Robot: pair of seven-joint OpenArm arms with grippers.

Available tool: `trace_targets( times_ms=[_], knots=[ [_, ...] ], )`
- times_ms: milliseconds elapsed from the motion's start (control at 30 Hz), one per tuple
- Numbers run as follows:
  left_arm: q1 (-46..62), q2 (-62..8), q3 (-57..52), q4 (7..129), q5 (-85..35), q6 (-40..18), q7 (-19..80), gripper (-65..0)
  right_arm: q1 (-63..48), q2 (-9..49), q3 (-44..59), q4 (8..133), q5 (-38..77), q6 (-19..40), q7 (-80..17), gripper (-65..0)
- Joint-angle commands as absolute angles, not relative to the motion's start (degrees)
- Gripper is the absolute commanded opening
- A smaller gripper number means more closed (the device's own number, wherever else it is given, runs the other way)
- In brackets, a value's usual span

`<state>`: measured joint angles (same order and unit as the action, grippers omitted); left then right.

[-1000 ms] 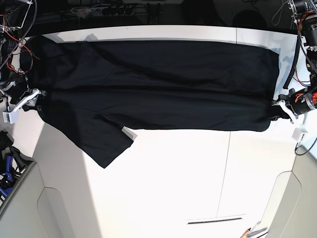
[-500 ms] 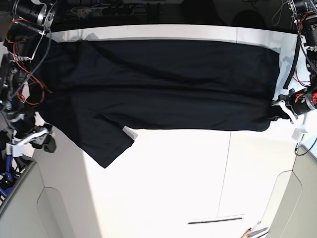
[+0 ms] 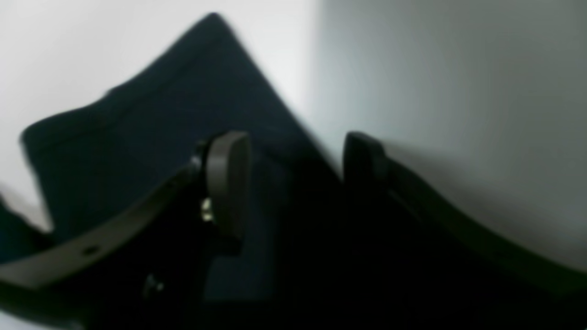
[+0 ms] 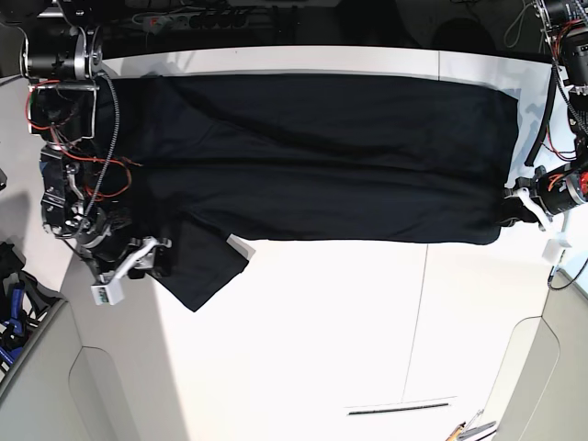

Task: Fold the T-shirt properly
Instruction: 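Fold the hem half over toward the collar with both grippers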

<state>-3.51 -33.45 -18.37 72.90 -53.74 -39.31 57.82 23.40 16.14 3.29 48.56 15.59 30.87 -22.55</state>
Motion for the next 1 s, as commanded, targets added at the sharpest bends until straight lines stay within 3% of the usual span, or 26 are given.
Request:
trace_targets(
  times_ms=[0,133,200,267,333,367,600,733,967],
  knots=[
    [-4.4,-34.6,-18.8,73.9,-54.9,-40.0,56.8,-65.0,24.2,15.8,2.4,49.1,15.7,31.3,-24.2,-32.5],
    [-4.4,-34.1,-18.8,73.9,-54.9,-40.0,56.8,-65.0,24.2,13.5,1.3,49.1,15.6,32.0,-24.5,-32.6],
    [-4.4,-34.1,-18.8,73.9,-54.8,-40.0,56.9,-65.0,24.3,12.5,1.3,49.2,15.6,31.9,-24.6,-36.2],
    [-4.4,-34.1,-18.8,73.9,-54.8,-40.0,56.9,-65.0,24.3,11.8,1.3,49.2,15.4,31.9,-24.6,-47.7],
    [-4.4,-34.1,-18.8,73.9,-54.7,-40.0,56.9,-65.0,24.2,11.5,1.3,49.2,15.4,31.9,-24.6,-63.3],
    [-4.4,-34.1,-18.8,73.9,-54.7,-40.0,56.9,-65.0,24.3,11.6,1.3,49.2,15.4,31.9,-24.6,-65.0],
    [-4.4,-34.2,-18.8,73.9,-57.5,-40.0,58.0,-65.0,23.9,11.7,4.8,54.8,15.7,31.9,-30.6,-65.0],
    [-4.4,-34.6,-20.5,75.0,-60.8,-40.0,62.1,-65.0,20.5,12.4,9.1,66.5,20.5,31.9,-41.4,-65.0],
    [-4.3,-34.9,-27.2,75.8,-66.4,-40.0,71.1,-65.0,8.1,18.0,14.2,88.5,29.5,31.9,-45.8,-65.0]
  ],
)
